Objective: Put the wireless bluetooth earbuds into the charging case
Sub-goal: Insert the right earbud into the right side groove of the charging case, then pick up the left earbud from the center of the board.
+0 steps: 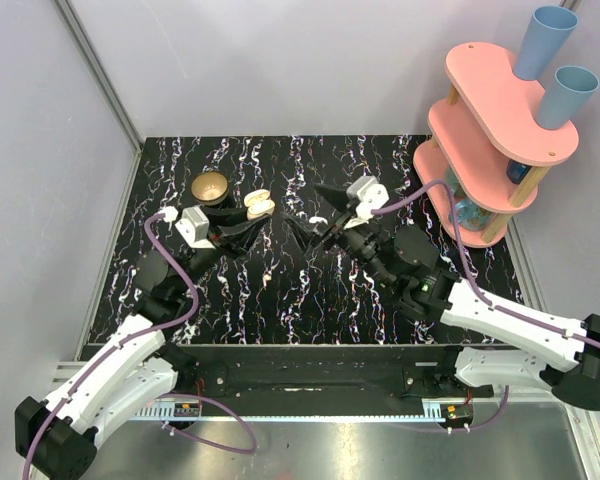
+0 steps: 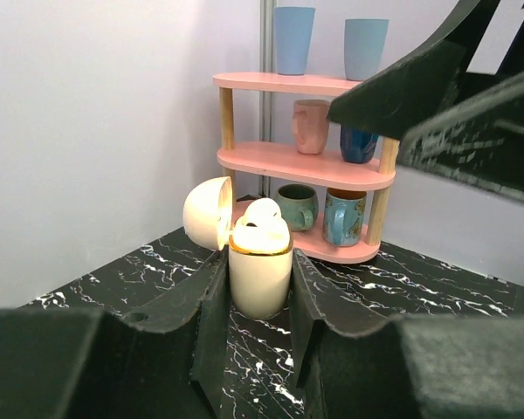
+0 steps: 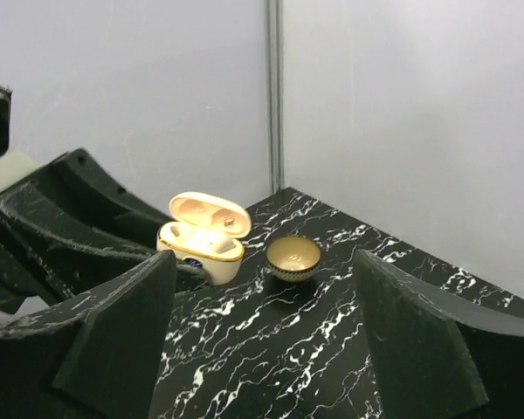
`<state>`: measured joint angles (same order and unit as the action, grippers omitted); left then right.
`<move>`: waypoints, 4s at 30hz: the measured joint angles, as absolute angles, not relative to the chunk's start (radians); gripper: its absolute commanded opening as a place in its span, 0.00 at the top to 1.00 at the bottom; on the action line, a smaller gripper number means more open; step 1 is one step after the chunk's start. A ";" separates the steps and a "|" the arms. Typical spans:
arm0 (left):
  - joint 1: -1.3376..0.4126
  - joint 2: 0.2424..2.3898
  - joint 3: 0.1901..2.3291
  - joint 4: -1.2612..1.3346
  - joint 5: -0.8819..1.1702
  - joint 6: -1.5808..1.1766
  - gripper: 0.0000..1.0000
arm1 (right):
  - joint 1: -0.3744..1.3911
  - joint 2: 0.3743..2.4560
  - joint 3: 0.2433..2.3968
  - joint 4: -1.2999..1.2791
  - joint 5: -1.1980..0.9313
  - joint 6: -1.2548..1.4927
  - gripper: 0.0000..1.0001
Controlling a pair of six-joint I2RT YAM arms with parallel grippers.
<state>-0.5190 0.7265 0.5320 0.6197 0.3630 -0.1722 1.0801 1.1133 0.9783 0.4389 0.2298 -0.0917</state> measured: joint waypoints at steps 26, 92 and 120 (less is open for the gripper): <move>-0.462 0.619 0.601 0.400 0.224 -0.053 1.00 | 0.731 1.353 1.135 -0.227 0.330 0.628 0.00; -0.340 0.289 0.482 0.239 0.015 -0.049 1.00 | 0.907 2.096 1.715 -0.694 0.007 1.285 0.30; -0.340 0.230 0.431 0.241 -0.024 -0.041 1.00 | 0.918 2.266 1.803 -0.759 -0.016 1.250 0.45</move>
<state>-0.3405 0.2298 0.4313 0.2405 -0.0242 -0.0414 0.9180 2.2662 1.8030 -0.7589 -0.0158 1.2503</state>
